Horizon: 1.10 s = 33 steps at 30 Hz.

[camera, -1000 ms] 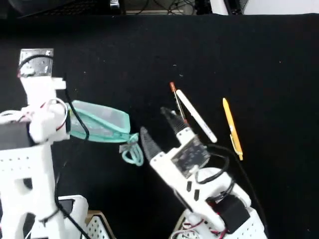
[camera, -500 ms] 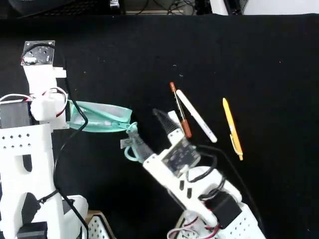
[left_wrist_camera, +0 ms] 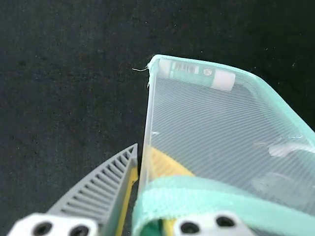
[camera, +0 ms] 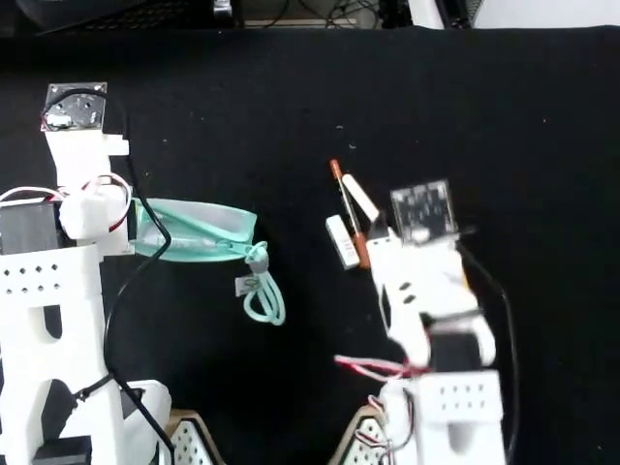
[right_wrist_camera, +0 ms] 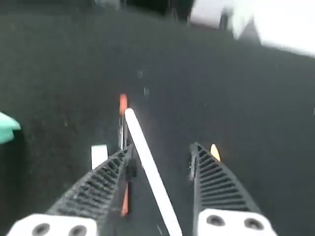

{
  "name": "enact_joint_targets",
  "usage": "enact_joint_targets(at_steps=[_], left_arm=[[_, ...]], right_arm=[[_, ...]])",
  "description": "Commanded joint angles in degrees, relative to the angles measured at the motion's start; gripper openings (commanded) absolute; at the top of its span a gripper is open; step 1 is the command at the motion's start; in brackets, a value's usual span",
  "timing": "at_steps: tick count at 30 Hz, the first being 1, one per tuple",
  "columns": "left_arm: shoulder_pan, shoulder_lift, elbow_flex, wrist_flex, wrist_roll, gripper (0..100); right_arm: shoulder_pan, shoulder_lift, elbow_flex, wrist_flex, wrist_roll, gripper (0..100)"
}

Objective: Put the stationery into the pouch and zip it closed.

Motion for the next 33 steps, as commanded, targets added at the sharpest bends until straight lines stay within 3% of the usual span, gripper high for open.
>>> enact_joint_targets(at_steps=[1, 9, 14, 21, 29, 33], left_arm=[[0.13, 0.44, 1.36, 0.09, 0.35, 3], [0.13, 0.44, 2.24, -0.18, 0.35, 3], [0.13, 0.44, 2.24, -0.18, 0.26, 3], [-0.04, 0.44, 2.33, -0.18, 0.26, 3], [-6.11, 0.44, 2.33, -2.2, 0.18, 3], [-5.93, 0.44, 2.33, -2.11, 0.18, 3]], right_arm=[[0.53, 15.16, -9.63, -0.7, 0.44, 17.3], [-8.88, 52.88, -27.47, -0.79, 0.18, 13.5], [-11.52, 69.05, -36.7, -1.23, 0.62, 13.5], [-12.48, 78.64, -43.21, -0.7, 0.62, 18.1], [-12.75, 83.47, -47.34, 1.14, 4.31, 16.4], [-12.48, 83.74, -50.33, 6.07, 5.1, 2.1]])
